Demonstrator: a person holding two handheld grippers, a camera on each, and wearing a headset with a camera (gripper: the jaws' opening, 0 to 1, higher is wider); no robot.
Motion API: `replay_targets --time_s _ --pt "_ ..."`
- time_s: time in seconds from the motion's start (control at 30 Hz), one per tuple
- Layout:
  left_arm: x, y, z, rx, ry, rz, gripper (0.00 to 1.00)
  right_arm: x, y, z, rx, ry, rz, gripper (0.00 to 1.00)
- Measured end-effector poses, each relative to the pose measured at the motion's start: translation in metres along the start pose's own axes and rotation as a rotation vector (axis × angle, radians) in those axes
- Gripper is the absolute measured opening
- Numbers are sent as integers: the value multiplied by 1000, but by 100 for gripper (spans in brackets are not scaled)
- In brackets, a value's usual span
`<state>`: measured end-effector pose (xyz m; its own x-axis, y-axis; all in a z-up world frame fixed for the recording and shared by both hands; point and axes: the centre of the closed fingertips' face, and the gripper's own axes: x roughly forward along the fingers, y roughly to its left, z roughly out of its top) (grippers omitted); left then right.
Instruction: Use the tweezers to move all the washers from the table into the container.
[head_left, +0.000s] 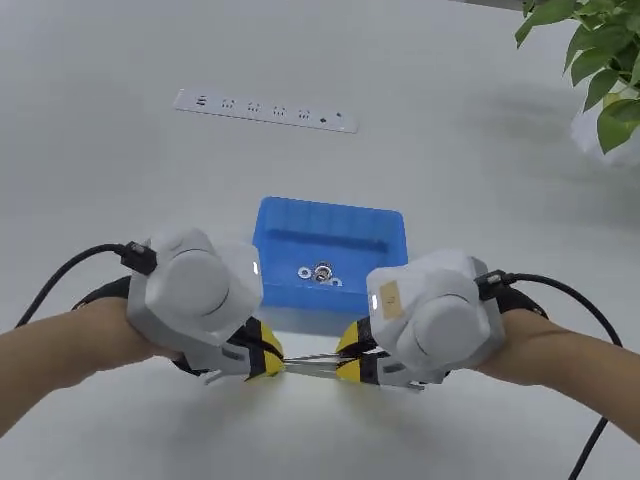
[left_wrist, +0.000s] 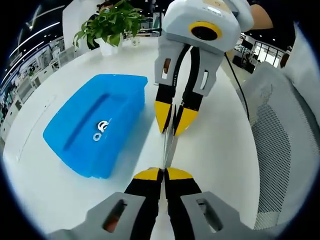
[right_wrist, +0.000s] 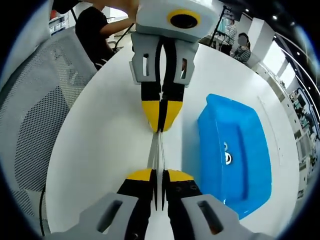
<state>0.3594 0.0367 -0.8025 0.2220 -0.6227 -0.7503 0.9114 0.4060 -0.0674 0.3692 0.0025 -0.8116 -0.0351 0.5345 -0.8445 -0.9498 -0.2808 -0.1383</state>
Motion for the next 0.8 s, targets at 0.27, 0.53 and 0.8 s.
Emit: replay_targets --time_s 0.27,0.53,0.8 --pt "0 -5 1 2 7 -6 13 0 2 1 48 39 22 12" --pt "-3 1 -4 0 28 23 15 -1 2 1 107 47 32 13" --pt "-21 3 -16 7 52 78 19 -13 -1 -2 113 25 -25 23"
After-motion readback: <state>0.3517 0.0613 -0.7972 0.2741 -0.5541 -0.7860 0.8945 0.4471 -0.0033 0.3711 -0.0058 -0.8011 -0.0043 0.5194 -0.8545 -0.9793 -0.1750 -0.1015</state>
